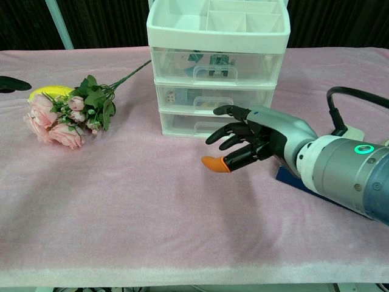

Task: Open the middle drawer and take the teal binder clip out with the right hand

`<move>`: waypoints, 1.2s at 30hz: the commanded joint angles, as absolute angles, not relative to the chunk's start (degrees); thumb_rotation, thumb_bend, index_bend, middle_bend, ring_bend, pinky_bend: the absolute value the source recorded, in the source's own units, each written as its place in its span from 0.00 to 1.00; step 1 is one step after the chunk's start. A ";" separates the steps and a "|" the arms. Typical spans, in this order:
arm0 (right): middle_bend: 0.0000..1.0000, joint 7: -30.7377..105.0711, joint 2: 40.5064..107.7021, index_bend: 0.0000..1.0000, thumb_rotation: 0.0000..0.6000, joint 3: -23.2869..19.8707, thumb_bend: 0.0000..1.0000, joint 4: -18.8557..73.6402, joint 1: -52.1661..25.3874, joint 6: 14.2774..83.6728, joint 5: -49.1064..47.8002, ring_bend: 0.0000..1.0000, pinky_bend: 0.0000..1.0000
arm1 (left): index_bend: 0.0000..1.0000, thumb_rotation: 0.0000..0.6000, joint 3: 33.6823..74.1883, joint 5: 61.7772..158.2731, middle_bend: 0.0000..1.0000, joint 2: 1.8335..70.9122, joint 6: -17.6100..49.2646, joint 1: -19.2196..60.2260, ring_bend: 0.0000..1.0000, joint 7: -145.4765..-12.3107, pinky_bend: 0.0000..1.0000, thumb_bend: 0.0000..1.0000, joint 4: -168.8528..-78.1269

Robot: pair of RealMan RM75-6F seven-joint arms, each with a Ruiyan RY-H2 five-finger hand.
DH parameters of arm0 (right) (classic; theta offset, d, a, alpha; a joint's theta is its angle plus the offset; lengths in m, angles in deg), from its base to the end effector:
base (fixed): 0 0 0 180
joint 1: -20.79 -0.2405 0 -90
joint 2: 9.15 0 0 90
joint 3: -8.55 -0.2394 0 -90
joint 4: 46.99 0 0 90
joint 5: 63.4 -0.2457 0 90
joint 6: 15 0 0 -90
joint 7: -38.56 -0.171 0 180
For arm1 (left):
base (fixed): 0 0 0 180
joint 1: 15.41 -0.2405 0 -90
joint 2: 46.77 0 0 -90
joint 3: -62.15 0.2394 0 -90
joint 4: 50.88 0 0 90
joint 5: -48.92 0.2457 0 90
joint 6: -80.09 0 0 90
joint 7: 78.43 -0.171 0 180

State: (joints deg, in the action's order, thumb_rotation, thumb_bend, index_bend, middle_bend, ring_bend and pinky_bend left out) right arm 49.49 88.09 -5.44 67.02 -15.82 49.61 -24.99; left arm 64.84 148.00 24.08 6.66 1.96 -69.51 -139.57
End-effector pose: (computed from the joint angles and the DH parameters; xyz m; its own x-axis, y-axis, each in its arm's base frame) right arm -0.0396 -0.2480 -0.0922 -0.3898 -0.5674 0.7254 -0.9155 0.1534 -0.3720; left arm -0.2491 0.2328 0.0272 0.3175 0.2641 0.9107 0.8980 -0.3922 -0.1994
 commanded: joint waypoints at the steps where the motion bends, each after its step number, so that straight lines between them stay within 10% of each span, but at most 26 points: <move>1: 0.24 49.52 88.11 0.00 1.00 -5.30 0.25 67.13 -15.75 49.68 -24.86 0.21 0.26 | 0.00 1.00 65.18 148.48 0.00 24.41 6.02 2.05 0.00 -69.26 0.00 0.00 -139.15; 36: 0.25 49.59 89.41 0.00 1.00 -7.40 0.25 67.60 -16.51 50.41 -26.35 0.22 0.26 | 0.00 1.00 66.18 151.67 0.00 27.00 -0.29 2.17 0.00 -66.81 0.00 0.00 -135.67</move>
